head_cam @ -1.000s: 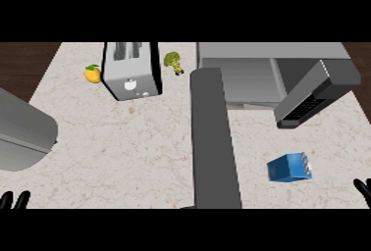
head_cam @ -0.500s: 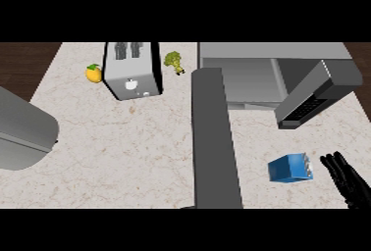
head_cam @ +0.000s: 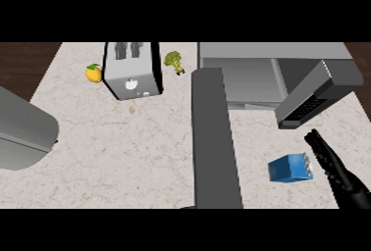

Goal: Pick up the milk, place it into the microwave and close the microwave

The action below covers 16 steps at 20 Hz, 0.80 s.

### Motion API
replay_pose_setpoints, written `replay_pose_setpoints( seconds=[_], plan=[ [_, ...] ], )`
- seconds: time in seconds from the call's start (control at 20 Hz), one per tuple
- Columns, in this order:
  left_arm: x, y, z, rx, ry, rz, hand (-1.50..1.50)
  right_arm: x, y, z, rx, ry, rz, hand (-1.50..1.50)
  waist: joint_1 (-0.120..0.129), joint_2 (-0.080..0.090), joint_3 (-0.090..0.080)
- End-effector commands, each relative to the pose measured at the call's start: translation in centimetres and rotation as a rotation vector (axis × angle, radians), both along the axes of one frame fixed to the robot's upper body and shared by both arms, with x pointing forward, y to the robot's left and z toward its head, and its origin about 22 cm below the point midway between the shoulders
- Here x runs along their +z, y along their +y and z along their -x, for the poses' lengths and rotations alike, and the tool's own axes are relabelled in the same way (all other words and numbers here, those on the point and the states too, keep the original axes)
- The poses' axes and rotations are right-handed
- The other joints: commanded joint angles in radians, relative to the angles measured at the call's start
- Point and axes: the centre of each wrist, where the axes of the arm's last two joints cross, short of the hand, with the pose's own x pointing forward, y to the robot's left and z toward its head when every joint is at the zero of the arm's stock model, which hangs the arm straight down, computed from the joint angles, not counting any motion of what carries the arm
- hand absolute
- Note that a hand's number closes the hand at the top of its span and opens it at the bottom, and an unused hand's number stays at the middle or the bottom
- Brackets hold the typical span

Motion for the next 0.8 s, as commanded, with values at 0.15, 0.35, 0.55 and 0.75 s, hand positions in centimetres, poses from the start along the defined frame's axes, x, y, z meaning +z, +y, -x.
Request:
replay_pose_setpoints(
  seconds=[0.15,0.35,0.55,0.75],
  plan=[
    [-0.1,0.7,1.8,0.031,-0.024,-0.007,-1.50,-2.9,-1.3,-2.4,-0.080,0.027,0.036,-1.50,0.002,0.000,0.000],
    [-0.7,1.1,1.3,0.014,0.007,-0.002,-1.50,-4.4,-4.5,-3.4,-0.085,0.027,0.048,-1.50,-0.001,0.001,0.000],
    [0.0,1.6,1.7,0.003,-0.013,0.006,-1.50,-7.5,-3.2,-5.3,-0.024,0.065,0.052,-1.50,0.006,0.002,0.001],
    [1.0,1.6,2.1,0.001,-0.007,0.016,-1.50,-9.5,-2.9,-4.5,0.026,0.094,0.058,-1.50,0.003,0.002,0.001]
  ],
)
